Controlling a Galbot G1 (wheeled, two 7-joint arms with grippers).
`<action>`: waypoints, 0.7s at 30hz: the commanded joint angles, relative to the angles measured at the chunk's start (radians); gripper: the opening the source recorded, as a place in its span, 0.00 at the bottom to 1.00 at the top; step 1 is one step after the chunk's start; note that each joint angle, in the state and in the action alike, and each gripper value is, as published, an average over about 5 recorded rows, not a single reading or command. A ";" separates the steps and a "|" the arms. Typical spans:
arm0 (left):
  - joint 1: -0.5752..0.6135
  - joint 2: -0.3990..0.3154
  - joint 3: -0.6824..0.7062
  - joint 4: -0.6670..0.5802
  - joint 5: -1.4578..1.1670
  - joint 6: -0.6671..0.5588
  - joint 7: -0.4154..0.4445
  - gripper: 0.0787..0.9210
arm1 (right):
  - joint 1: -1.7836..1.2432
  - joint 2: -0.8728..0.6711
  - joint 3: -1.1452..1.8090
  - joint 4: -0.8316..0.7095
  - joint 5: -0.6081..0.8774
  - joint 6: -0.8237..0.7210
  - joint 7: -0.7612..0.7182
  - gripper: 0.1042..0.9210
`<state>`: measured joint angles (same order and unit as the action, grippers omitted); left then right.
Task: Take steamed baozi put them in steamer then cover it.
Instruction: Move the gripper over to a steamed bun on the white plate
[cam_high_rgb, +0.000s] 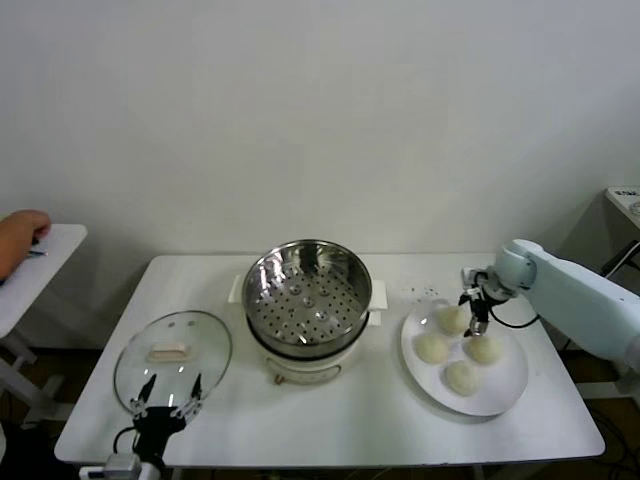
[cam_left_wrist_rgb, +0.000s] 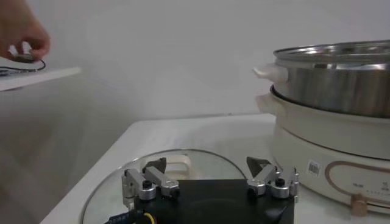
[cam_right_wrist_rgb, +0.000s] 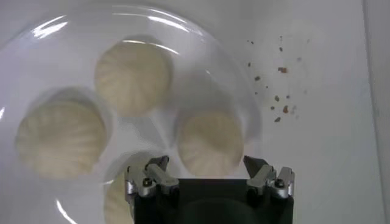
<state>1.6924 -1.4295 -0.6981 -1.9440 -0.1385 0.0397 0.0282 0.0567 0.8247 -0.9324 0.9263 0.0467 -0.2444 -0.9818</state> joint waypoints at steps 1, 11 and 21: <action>-0.001 0.001 -0.001 0.004 -0.001 -0.001 -0.001 0.88 | -0.019 0.033 0.016 -0.038 -0.002 -0.002 0.004 0.88; -0.006 0.002 -0.004 0.003 -0.007 0.001 -0.001 0.88 | -0.002 0.042 -0.001 -0.041 0.002 -0.001 -0.010 0.77; -0.008 0.004 -0.004 0.007 -0.012 -0.001 -0.002 0.88 | 0.052 0.022 -0.045 -0.004 0.023 0.010 -0.033 0.65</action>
<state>1.6846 -1.4254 -0.7020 -1.9379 -0.1498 0.0393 0.0260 0.1044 0.8364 -0.9737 0.9261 0.0723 -0.2271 -1.0166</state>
